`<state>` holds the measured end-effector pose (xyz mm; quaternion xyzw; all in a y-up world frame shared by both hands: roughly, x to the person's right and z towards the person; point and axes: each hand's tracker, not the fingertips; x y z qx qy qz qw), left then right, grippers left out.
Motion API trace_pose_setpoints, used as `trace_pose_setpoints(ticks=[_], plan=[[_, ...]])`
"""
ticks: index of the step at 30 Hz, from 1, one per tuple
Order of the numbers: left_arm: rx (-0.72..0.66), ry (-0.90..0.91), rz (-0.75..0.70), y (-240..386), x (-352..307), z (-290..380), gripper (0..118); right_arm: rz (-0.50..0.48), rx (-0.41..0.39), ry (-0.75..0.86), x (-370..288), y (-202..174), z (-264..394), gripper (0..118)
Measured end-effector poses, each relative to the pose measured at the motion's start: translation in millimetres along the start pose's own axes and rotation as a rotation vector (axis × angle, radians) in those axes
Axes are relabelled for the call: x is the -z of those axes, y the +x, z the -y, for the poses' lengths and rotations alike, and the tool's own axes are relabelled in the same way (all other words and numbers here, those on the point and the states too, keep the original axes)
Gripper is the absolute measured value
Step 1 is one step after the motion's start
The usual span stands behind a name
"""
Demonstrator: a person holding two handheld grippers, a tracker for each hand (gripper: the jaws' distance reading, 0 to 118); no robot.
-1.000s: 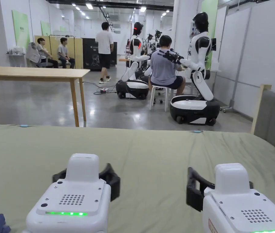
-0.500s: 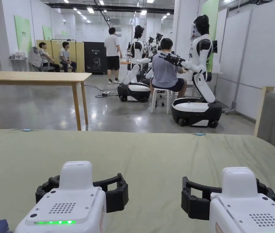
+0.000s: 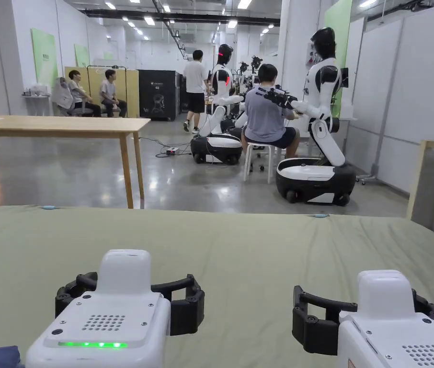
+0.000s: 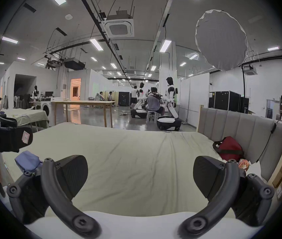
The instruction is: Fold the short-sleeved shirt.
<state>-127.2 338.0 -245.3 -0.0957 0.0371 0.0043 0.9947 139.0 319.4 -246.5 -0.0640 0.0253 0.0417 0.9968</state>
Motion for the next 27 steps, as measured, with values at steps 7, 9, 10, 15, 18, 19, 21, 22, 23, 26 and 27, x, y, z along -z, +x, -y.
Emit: trace_pose_setpoints(ticks=[7,9,10,15,18,19,21,22,23,26,27], plan=[[-0.025,0.014,0.001,-3.9,-9.5,-6.4,118,-0.013,0.009,-0.007,-3.7,0.3,1.9,118],[-0.034,0.018,0.007,-4.6,-8.8,-6.9,118,-0.011,0.007,-0.008,-3.3,0.7,2.5,118],[-0.034,0.014,0.0,-4.3,-8.4,-7.3,118,-0.012,0.007,-0.009,-3.6,1.0,2.4,118],[-0.019,0.006,0.005,-2.7,-7.4,-4.8,118,-0.012,0.007,-0.003,-4.4,2.1,0.7,118],[-0.006,-0.011,-0.028,0.7,-2.8,-2.5,118,-0.016,0.004,-0.003,-4.1,0.4,0.3,118],[0.012,-0.023,-0.052,3.5,-3.0,-1.5,118,-0.019,0.002,-0.005,-4.1,-0.6,0.3,118],[0.053,-0.028,-0.085,6.5,-1.9,0.8,118,-0.027,-0.003,-0.006,-4.9,-2.7,0.7,118],[0.074,-0.026,-0.065,6.9,-1.6,1.4,118,-0.03,-0.006,-0.006,-5.3,-3.6,0.8,118],[0.066,-0.033,-0.061,6.8,-2.0,1.5,118,-0.033,-0.01,-0.005,-5.4,-4.4,0.8,118],[-0.02,-0.081,-0.075,3.7,1.9,-3.7,118,-0.036,-0.019,-0.007,-4.5,-5.9,0.4,118],[-0.041,-0.068,-0.075,1.9,0.3,-4.8,118,-0.037,-0.021,-0.006,-4.5,-6.1,0.1,118]])
